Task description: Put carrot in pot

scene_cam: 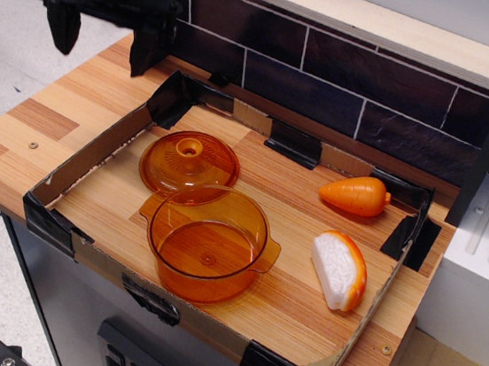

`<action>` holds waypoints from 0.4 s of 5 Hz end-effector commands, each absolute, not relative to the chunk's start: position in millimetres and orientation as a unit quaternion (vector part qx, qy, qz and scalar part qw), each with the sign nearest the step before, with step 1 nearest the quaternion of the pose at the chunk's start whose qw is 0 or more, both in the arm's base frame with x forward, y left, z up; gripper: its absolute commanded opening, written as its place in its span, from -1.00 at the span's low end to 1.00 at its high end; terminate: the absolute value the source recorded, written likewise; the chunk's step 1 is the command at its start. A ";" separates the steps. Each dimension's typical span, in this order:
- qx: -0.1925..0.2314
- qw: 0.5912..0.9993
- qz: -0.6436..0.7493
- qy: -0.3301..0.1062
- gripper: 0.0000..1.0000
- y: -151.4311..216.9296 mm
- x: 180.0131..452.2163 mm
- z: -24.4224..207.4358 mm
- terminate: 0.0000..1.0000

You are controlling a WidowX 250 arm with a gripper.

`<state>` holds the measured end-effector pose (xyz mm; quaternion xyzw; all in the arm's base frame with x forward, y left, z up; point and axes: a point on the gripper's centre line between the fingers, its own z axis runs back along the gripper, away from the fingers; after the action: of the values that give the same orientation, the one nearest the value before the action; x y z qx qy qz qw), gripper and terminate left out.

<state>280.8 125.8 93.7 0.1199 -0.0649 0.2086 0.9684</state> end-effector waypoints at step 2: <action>0.090 0.981 -0.120 -0.119 1.00 18.3 305.1 120.0 -1.00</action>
<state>305.9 13.8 101.1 0.0793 -0.0896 -0.1334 0.9838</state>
